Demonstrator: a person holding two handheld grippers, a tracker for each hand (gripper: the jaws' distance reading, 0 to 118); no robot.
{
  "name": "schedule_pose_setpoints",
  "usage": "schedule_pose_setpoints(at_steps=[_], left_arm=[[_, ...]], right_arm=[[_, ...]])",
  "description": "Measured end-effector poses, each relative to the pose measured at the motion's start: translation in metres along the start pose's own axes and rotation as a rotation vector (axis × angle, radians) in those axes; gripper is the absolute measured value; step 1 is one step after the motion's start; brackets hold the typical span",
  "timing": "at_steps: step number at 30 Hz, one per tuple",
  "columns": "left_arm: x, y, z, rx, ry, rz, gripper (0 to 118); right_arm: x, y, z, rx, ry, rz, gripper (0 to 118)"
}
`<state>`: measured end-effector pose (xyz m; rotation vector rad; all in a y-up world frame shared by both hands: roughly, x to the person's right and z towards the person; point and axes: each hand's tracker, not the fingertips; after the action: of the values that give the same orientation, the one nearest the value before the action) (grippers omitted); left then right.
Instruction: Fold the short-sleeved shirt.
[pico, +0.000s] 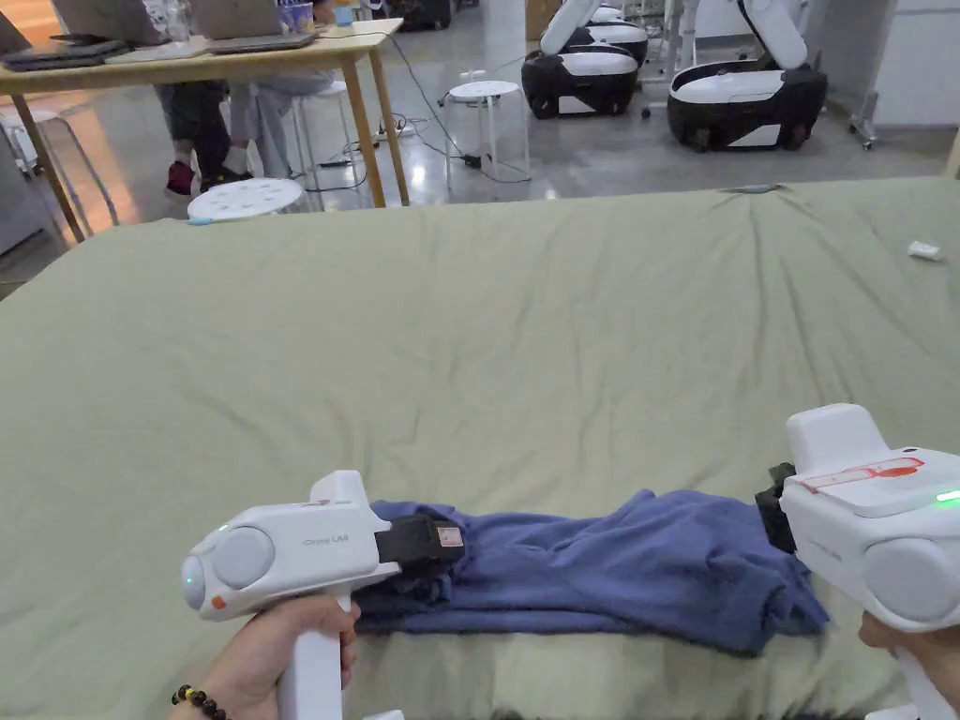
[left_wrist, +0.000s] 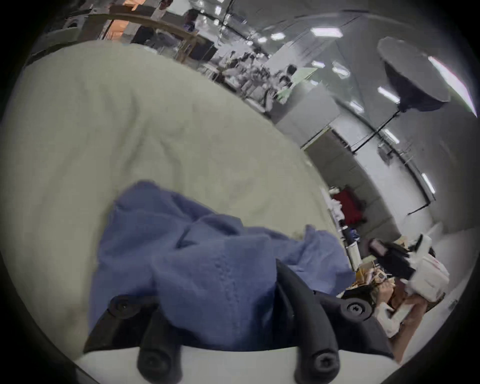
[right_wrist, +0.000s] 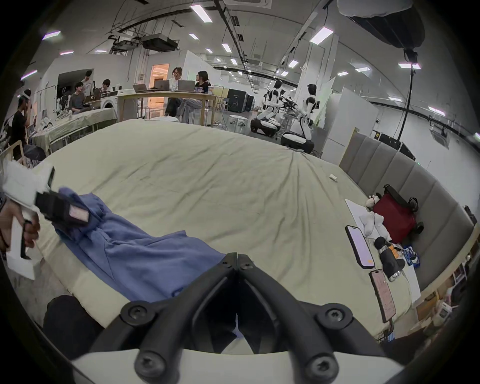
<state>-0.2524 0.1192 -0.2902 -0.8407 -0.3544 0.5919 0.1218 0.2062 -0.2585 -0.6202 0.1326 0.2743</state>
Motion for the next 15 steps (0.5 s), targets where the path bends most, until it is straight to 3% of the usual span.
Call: schedule_pose_setpoints(at_steps=[3, 4, 7, 8, 11, 13, 14, 15], left_arm=[[0.001, -0.007, 0.003, 0.066, -0.053, -0.007, 39], [0.002, -0.006, 0.007, 0.059, -0.07, -0.014, 52], [0.01, 0.0, 0.023, 0.034, -0.154, -0.051, 109], [0.017, 0.003, 0.035, 0.046, -0.144, -0.055, 118], [0.017, 0.011, 0.071, 0.187, -0.187, -0.104, 118], [0.01, 0.02, 0.092, 0.236, -0.171, -0.058, 117], [0.002, 0.026, 0.102, 0.235, -0.161, -0.032, 104], [-0.006, 0.03, 0.108, 0.232, -0.171, -0.02, 81]], right_arm=[[0.007, -0.002, 0.003, 0.005, -0.01, -0.008, 0], [0.009, -0.002, 0.004, 0.007, -0.013, -0.01, 0], [0.011, -0.003, 0.004, 0.01, -0.018, -0.018, 0], [0.011, -0.003, 0.004, 0.011, -0.017, -0.022, 0], [0.009, -0.006, 0.003, 0.011, -0.007, -0.024, 0], [0.007, -0.007, 0.002, 0.01, -0.001, -0.02, 0], [0.006, -0.007, 0.002, 0.01, 0.004, -0.019, 0], [0.005, -0.008, 0.002, 0.01, 0.008, -0.019, 0]])
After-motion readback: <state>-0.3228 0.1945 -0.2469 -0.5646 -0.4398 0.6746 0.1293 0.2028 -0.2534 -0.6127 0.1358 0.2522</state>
